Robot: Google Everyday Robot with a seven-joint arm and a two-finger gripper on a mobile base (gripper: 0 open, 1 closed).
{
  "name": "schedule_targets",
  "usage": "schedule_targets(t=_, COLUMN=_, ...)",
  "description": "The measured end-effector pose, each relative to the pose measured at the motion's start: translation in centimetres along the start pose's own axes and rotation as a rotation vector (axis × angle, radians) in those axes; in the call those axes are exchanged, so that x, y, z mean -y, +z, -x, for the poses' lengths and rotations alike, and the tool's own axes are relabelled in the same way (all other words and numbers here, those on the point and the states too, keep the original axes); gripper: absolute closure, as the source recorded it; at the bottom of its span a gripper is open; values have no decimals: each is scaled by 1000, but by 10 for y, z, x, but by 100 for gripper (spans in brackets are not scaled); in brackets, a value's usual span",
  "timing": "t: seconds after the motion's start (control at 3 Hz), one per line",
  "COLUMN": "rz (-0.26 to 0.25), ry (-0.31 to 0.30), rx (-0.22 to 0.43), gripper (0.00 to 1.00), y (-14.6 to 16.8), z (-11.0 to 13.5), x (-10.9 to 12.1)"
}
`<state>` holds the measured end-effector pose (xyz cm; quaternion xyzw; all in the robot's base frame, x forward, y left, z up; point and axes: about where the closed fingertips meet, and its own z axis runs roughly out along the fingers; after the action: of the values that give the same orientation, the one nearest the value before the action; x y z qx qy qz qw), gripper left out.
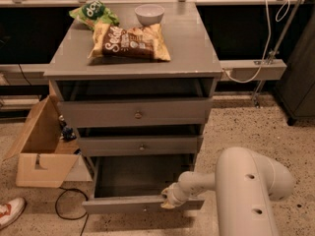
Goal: Open bottom drawer
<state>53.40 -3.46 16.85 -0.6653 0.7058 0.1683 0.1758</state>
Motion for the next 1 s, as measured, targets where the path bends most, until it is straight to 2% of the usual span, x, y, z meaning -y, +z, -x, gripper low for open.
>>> schedule_targets(t=0.33, rz=-22, ry=12, rx=59, gripper=100, y=2, z=-4, x=-10)
schedule_targets(t=1.0, rz=-18, ry=18, rx=76, gripper=100, y=-1, z=-1, x=-11)
